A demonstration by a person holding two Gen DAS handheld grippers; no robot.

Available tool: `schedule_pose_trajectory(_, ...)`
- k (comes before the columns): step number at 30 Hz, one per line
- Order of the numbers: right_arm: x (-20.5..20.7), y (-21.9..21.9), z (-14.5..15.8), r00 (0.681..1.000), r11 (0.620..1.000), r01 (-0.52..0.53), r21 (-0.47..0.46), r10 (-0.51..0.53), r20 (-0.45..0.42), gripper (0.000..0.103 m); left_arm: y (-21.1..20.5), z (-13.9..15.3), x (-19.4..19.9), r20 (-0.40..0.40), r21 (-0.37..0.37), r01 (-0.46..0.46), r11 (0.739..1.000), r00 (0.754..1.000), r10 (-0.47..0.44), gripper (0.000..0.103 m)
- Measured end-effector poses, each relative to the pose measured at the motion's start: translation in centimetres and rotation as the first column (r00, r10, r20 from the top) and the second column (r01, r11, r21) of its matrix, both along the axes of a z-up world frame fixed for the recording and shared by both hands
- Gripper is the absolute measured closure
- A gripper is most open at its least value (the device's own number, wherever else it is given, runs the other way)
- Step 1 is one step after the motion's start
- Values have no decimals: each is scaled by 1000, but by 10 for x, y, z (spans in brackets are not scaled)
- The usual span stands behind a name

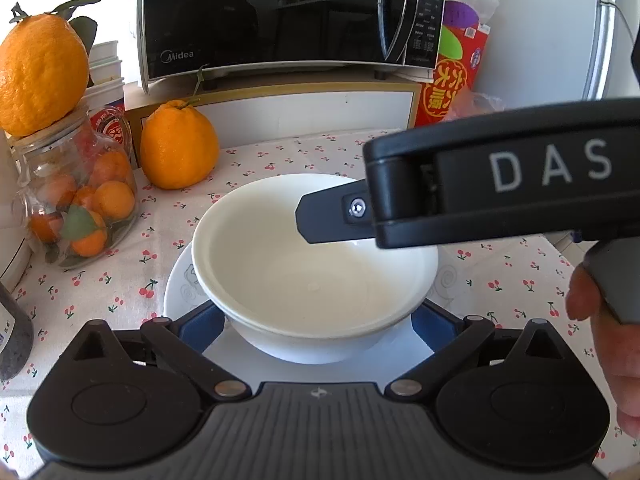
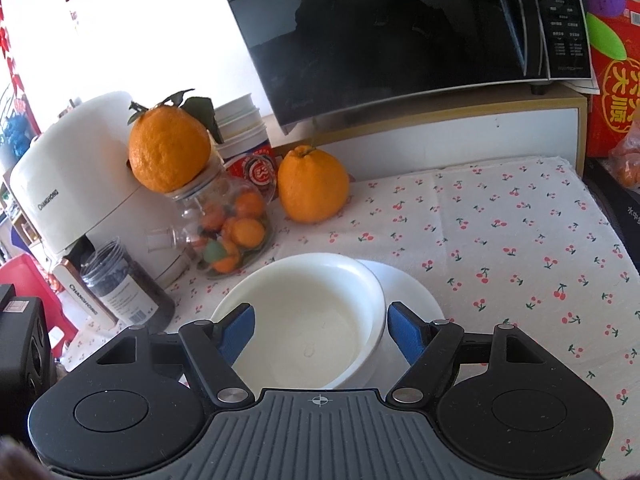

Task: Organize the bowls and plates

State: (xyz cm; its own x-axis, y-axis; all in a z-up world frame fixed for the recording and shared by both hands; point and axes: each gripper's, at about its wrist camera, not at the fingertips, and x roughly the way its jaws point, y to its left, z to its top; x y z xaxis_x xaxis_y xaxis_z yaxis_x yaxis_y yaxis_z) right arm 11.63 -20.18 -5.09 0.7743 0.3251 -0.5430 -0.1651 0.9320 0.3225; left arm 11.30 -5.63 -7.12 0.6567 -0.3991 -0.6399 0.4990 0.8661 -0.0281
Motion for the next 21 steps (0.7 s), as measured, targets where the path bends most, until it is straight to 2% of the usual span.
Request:
schedule_pose_trajectory(4, -2, -5, 3, 1000, 1000, 17, 8, -17, 2, 28, -2, 2, -1, 1, 12, -16, 1000, 1000, 16, 1)
schedule_pose_trajectory(10, -14, -20, 11, 998, 998, 54, 41, -54, 8, 17, 2, 13, -15, -3, 11, -23, 1000, 1000, 24, 0)
schedule_pose_trajectory(17, -37, -34, 24, 996, 996, 84, 24, -84, 8, 13, 8, 26, -43, 2, 88, 6, 996, 1000, -7, 0)
schedule_pose_trajectory(21, -51, -43, 39, 990, 988, 142, 62, -141, -26, 9, 8, 41, -61, 24, 133, -3, 991, 1000, -1, 0)
